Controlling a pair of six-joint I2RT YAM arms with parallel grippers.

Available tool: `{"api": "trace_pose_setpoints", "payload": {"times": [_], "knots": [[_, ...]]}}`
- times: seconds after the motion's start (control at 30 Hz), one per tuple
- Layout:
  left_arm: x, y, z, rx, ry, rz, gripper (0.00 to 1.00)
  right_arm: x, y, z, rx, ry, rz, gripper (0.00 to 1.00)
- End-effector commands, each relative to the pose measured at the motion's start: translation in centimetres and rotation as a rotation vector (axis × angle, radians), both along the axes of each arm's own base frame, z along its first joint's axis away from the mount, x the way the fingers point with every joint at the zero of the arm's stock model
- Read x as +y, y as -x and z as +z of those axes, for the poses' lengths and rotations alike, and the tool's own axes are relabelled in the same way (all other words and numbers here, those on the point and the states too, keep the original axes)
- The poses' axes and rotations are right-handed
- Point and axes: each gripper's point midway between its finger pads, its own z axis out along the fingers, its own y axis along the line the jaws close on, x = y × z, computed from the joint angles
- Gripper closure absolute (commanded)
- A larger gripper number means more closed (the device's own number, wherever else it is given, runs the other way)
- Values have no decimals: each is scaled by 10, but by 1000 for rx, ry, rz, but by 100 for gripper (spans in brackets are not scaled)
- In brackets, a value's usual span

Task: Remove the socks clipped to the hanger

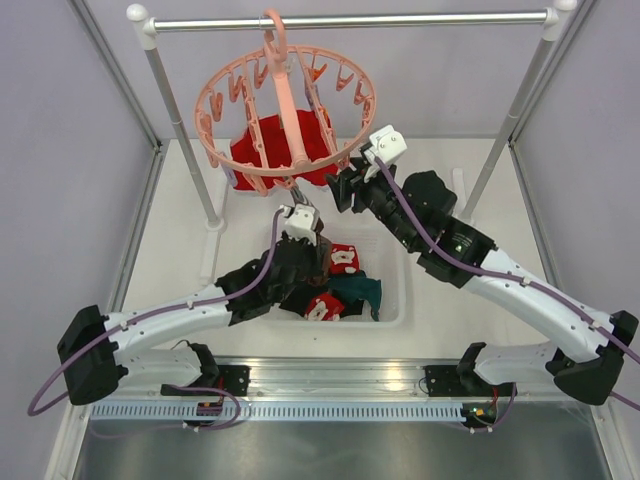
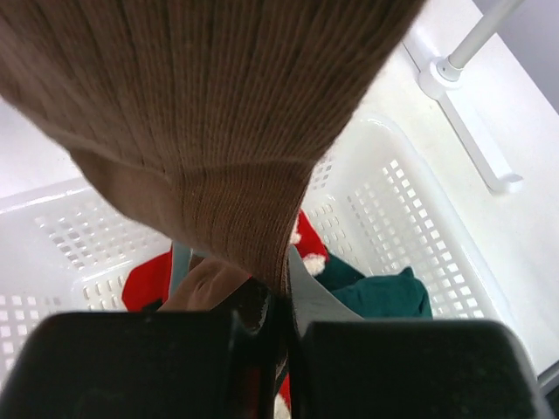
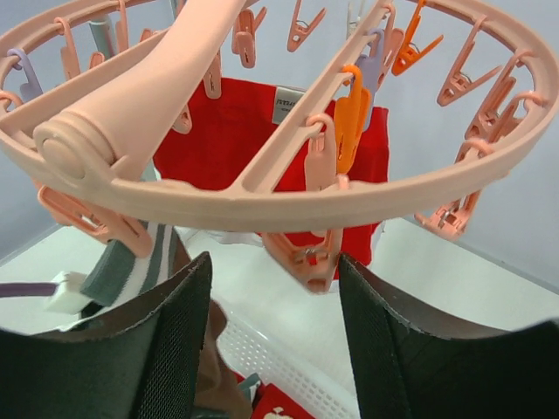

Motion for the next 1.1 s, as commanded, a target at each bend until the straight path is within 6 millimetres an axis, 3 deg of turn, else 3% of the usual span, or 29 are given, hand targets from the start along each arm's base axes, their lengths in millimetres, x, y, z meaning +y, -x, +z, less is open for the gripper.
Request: {"api": "trace_pose_setpoints", "payload": {"times": [0.0,0.13,0.4,0.8,0.83,1.07], "knots": [[-14,-11,17,-8,11,30,98,-12,12,9,2,-42,9,36],[-27,-17,14,8,-7,19,98,-25,24,17,-17,-69,20,37],[-51,-25,12,37,-19,-4,98,-15,43,17,-36,-74,146,40],[-60,-24,3,74,-8,-23,98,11,32,8,-37,-34,182,42],[-61,-24,4,75,-7,-26,98,13,31,14,-56,-53,185,41],[-63,-23,4,78,-4,-33,98,16,22,10,-70,-61,149,36]]}}
